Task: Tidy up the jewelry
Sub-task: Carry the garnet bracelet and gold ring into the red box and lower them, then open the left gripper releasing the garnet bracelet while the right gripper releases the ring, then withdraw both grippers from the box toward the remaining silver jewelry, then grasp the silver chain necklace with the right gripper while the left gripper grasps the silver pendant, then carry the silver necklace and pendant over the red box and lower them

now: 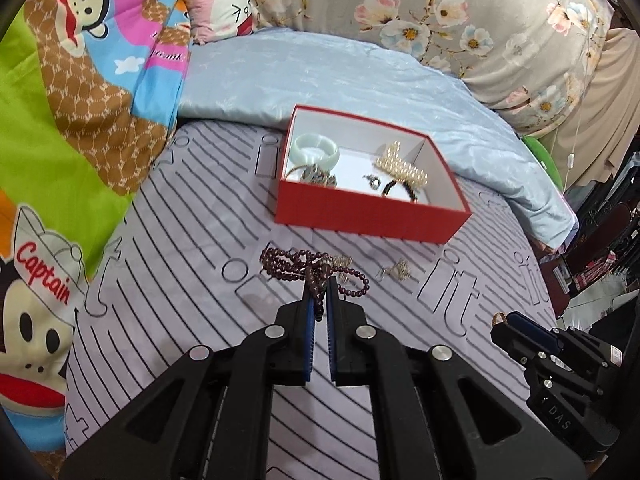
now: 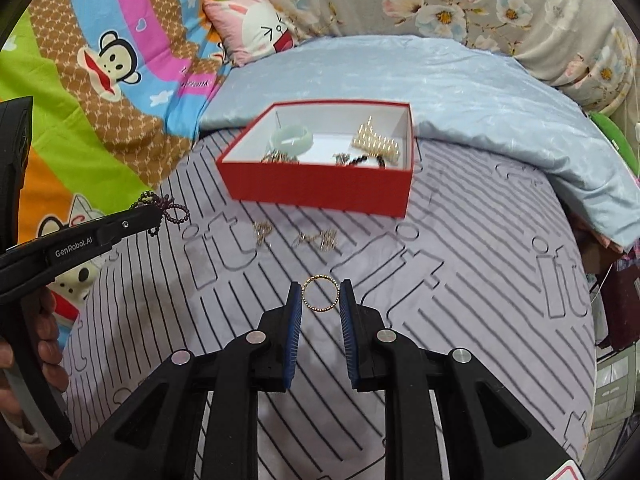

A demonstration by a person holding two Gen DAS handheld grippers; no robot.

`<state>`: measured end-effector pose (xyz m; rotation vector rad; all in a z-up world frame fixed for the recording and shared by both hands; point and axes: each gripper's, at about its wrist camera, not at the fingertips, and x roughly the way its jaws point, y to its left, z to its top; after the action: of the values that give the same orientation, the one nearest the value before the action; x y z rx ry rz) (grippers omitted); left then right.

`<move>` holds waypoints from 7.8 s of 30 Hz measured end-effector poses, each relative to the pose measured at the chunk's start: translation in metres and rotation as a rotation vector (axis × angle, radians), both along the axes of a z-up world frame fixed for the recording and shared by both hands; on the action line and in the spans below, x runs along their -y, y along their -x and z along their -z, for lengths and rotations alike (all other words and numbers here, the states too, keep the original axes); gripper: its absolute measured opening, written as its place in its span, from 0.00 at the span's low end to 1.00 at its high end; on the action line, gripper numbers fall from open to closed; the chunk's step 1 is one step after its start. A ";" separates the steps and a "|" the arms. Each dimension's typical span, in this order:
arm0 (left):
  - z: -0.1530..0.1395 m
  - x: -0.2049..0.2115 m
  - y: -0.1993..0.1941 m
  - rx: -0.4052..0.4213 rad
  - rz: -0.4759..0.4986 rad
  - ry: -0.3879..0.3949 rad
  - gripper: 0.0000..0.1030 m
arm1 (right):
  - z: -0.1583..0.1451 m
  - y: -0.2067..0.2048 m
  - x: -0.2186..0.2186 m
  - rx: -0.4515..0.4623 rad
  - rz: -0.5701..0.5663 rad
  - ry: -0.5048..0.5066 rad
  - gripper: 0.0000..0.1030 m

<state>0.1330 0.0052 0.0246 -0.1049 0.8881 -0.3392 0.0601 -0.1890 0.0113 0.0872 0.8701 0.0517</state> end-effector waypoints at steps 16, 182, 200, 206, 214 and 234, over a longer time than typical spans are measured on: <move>-0.033 0.040 -0.045 0.097 0.023 -0.003 0.04 | -0.034 -0.056 0.013 0.094 0.023 0.010 0.17; 0.097 0.062 -0.062 -0.086 0.007 -0.114 0.28 | 0.071 -0.066 0.035 -0.111 0.116 -0.058 0.03; 0.083 0.049 -0.053 -0.092 0.035 -0.030 0.07 | 0.058 -0.061 0.027 -0.085 0.095 -0.063 0.03; 0.066 0.045 -0.047 -0.066 0.039 -0.007 0.06 | 0.048 -0.059 0.022 -0.063 0.082 -0.064 0.03; 0.033 0.042 -0.039 -0.021 0.048 0.020 0.06 | 0.025 -0.055 0.020 -0.017 0.069 -0.071 0.03; -0.063 0.064 -0.086 0.171 0.079 0.070 0.07 | -0.063 -0.111 0.027 0.161 0.025 -0.040 0.03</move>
<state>0.2186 -0.0583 0.0879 -0.1043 0.7125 -0.4461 0.1714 -0.2160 0.0742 0.1294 0.7071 0.0519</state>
